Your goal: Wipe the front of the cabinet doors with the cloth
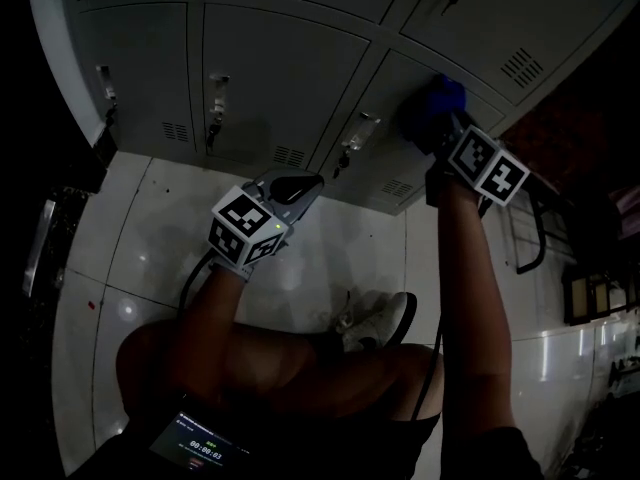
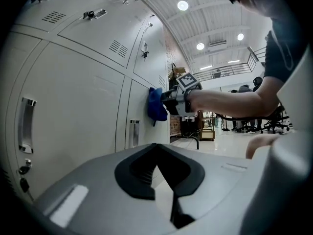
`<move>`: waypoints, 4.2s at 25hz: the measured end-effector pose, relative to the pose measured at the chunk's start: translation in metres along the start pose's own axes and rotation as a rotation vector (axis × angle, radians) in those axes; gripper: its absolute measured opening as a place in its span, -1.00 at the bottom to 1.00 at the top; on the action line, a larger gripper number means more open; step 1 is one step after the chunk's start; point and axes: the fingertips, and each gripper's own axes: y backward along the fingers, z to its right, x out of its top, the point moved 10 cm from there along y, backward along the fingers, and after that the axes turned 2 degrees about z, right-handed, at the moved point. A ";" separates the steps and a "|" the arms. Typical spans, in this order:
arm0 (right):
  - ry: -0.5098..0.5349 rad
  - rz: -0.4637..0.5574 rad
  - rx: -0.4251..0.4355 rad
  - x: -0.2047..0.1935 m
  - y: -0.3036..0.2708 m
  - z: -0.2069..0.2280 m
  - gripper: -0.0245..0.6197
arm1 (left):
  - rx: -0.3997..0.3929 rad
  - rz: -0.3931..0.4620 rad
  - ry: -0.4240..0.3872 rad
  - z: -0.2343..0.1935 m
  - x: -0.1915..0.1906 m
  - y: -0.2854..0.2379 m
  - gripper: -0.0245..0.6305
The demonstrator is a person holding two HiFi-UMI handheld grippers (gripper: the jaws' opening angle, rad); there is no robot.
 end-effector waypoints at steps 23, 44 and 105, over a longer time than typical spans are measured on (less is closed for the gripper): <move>-0.005 0.038 -0.064 -0.009 0.034 0.026 -0.69 | 0.007 -0.017 -0.005 -0.001 -0.003 -0.003 -0.92; 0.028 -0.077 0.103 -0.057 -0.029 -0.061 -0.69 | 0.000 -0.003 -0.003 0.000 -0.002 -0.001 -0.92; 0.010 -0.202 0.058 -0.115 -0.024 -0.020 -0.69 | -0.004 -0.027 -0.020 0.002 -0.005 -0.005 -0.92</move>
